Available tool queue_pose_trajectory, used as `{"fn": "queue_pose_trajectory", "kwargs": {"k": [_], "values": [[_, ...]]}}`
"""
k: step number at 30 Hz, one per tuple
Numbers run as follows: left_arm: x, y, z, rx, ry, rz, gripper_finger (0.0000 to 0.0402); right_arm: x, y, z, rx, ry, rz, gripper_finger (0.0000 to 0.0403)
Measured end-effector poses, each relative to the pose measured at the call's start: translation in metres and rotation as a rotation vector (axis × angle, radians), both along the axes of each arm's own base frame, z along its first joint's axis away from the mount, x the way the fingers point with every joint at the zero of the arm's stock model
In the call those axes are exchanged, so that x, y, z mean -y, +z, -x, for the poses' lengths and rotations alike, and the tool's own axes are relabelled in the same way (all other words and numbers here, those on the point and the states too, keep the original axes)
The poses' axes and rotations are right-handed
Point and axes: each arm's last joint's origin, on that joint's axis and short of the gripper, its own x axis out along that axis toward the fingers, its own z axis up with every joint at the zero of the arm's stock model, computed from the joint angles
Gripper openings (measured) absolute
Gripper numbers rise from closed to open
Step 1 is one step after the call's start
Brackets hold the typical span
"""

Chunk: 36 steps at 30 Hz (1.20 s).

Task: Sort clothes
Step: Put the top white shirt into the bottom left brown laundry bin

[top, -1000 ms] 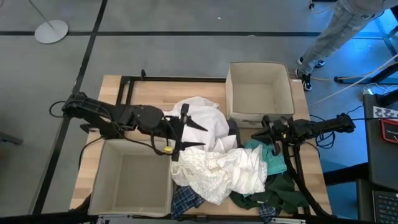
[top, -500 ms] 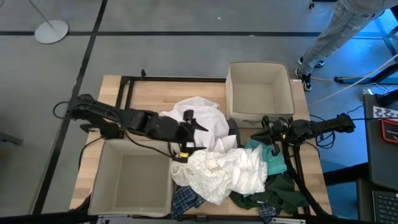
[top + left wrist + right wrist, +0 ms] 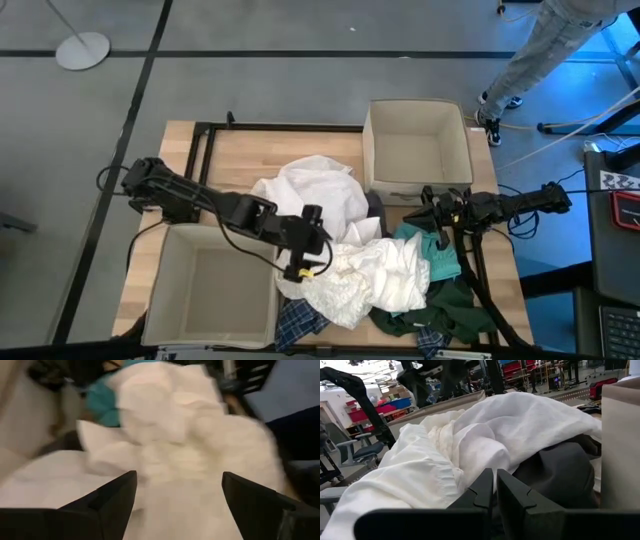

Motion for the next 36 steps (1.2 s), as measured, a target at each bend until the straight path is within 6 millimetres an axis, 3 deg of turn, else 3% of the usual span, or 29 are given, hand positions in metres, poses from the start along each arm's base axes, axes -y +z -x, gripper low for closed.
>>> {"fn": "queue_pose_trajectory", "kwargs": {"k": [6,17,23,29,36], "values": [[-0.001,-0.007,-0.001,-0.029,0.030,-0.026,0.0272,0.000,0.000,0.000,0.001,0.000,0.005,0.0028],[0.012,-0.052,-0.019,-0.175,-0.039,-0.021,0.0270,0.000,0.000,0.000,-0.001,0.000,0.006,0.0028],[0.013,-0.054,-0.022,-0.164,-0.059,-0.036,0.0257,0.000,0.000,0.000,0.000,-0.009,0.005,0.0028],[0.015,-0.055,-0.021,-0.167,-0.082,-0.043,0.0213,0.000,0.000,0.000,0.002,-0.009,0.017,0.0028],[0.016,-0.056,-0.019,-0.183,-0.124,-0.053,0.0122,0.000,0.000,0.000,0.005,-0.016,0.023,0.0028]]}}
